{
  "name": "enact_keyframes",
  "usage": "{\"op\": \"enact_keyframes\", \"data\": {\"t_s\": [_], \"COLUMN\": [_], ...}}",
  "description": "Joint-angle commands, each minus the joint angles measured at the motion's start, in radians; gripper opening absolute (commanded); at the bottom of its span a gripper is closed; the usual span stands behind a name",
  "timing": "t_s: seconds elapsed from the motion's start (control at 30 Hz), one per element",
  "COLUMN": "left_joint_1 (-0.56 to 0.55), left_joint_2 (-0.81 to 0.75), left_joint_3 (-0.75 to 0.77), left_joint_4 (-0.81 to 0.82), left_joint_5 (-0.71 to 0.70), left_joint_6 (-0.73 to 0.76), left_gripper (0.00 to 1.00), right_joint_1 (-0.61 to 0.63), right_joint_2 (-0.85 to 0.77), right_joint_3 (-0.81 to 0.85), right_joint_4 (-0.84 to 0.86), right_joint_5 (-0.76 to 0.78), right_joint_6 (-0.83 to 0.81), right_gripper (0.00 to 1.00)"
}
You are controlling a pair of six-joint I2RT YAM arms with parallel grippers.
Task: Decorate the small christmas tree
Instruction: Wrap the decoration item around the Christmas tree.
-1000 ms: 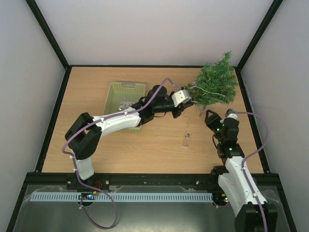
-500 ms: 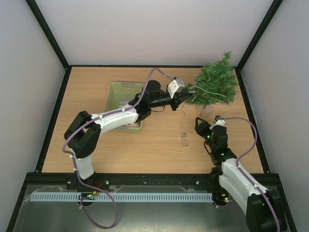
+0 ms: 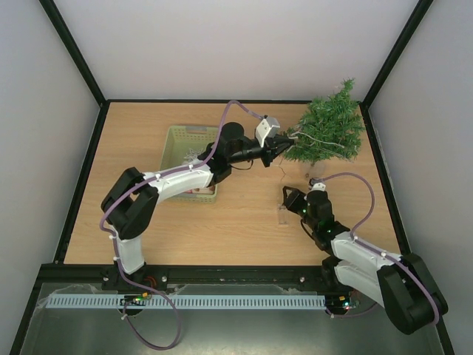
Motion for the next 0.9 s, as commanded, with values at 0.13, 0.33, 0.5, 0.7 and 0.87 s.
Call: {"op": "enact_keyframes", "data": {"t_s": [0.13,0.33,0.5,0.7,0.87], "left_joint_1": [0.008,0.007,0.008,0.007,0.011], "left_joint_2": [0.020,0.023,0.030,0.031,0.025], "left_joint_3": [0.001,0.005,0.000,-0.012,-0.014], "left_joint_4": [0.071,0.081,0.093,0.117,0.109], "left_joint_5": [0.012,0.020,0.020,0.018,0.006], "left_joint_6": [-0.020,-0.030,-0.043,-0.062,-0.071], "left_gripper": [0.02,0.02,0.02,0.02,0.03], "right_joint_1": [0.020,0.023,0.027,0.027,0.027], "right_joint_2": [0.117,0.233,0.315,0.367,0.334], "right_joint_3": [0.023,0.033,0.038,0.058,0.032], "right_joint_4": [0.196,0.281,0.366,0.402,0.402], "right_joint_5": [-0.020,-0.085,-0.111,-0.125,-0.150], "right_joint_6": [-0.085,-0.123,-0.130,-0.143,-0.109], "right_gripper": [0.45,0.45,0.44,0.35,0.02]}}
